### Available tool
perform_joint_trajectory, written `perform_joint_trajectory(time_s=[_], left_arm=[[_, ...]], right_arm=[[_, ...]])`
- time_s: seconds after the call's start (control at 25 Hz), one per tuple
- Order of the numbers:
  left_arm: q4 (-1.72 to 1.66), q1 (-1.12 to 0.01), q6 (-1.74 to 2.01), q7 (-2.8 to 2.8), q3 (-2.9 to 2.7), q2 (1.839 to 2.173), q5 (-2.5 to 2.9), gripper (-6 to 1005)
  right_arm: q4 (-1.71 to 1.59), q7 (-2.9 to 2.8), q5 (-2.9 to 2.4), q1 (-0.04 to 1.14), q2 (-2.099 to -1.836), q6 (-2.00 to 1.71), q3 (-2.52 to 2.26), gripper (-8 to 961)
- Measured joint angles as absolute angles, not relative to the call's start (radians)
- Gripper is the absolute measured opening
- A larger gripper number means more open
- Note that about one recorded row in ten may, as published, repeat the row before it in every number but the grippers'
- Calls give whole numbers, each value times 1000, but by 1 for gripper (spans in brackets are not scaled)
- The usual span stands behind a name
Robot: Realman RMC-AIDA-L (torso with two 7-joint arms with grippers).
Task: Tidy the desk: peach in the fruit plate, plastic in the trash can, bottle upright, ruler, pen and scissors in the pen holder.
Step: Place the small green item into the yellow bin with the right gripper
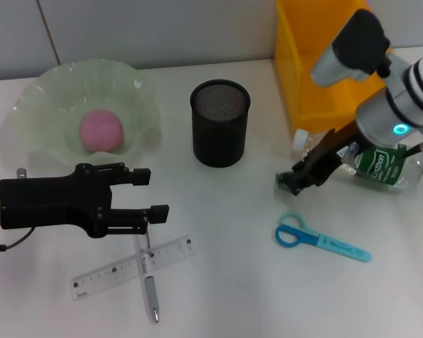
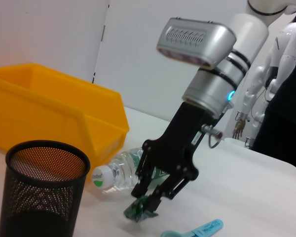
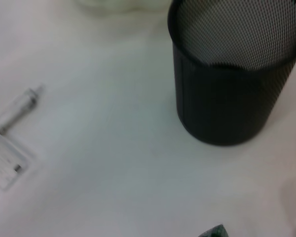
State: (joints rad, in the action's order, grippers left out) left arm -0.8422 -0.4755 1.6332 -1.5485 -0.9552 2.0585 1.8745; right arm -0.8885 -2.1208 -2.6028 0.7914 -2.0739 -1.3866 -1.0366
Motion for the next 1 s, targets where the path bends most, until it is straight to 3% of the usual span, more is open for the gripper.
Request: perform_joint_trajectory(time_s=[0.56, 1.0], left_arm=[[-842, -474, 1634, -1546, -953, 2056, 1875, 806], [-842, -474, 1634, -1546, -953, 2057, 1875, 806]], right_arm=[[-1347, -2175, -2443, 650, -2074, -1578, -821, 288], [-1323, -2220, -2449, 651, -2060, -1352, -722, 289]])
